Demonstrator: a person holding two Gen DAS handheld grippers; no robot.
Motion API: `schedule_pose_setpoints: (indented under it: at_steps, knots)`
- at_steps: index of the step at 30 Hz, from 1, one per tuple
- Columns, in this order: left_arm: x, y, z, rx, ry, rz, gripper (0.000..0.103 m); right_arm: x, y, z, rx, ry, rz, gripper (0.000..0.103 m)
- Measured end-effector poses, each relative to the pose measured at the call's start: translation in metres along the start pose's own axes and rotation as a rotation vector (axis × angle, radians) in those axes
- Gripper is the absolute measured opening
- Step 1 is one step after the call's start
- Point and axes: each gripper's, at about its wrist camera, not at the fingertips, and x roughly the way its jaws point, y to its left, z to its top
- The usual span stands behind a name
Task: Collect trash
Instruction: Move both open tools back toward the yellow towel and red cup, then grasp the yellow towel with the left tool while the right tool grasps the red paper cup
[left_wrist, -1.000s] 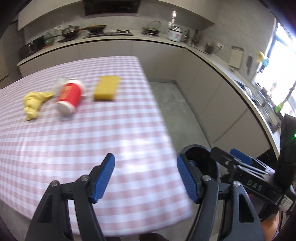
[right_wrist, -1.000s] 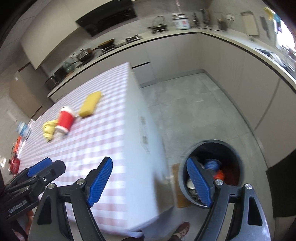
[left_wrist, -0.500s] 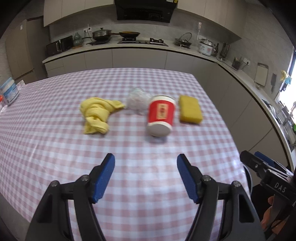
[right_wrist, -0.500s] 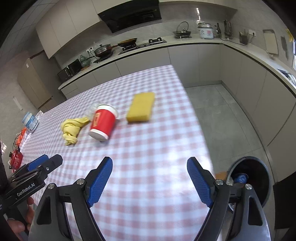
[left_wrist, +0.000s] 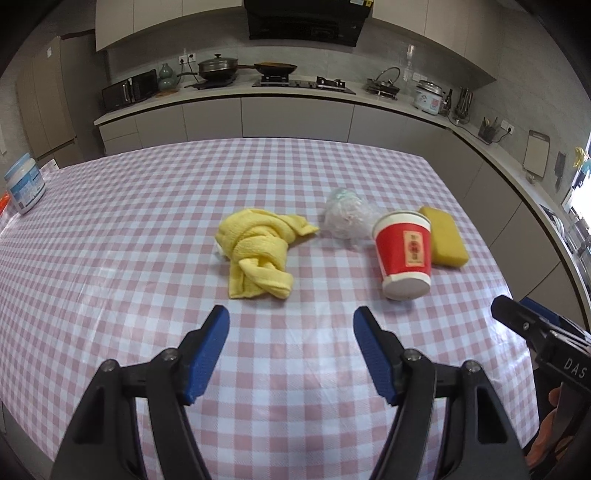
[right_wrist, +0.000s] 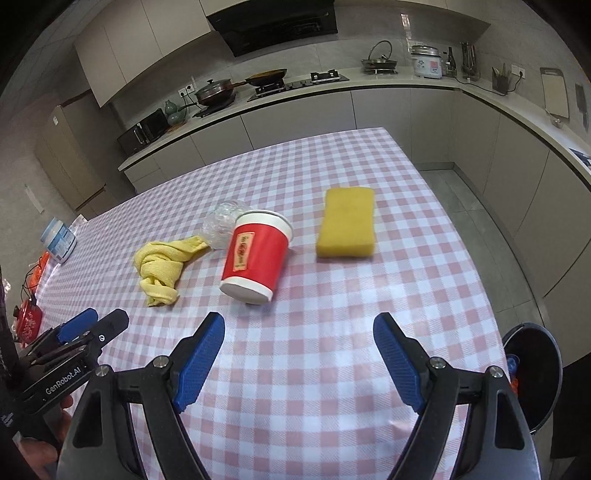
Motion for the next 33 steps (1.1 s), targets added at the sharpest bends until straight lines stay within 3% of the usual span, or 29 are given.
schedule_pose_setpoints:
  at_steps: [33]
  knots:
    - [0.078,0.029,0.037,0.020,0.065,0.016,0.072,0.089,0.036,0.039,0.006,0.066,-0.035,0.084]
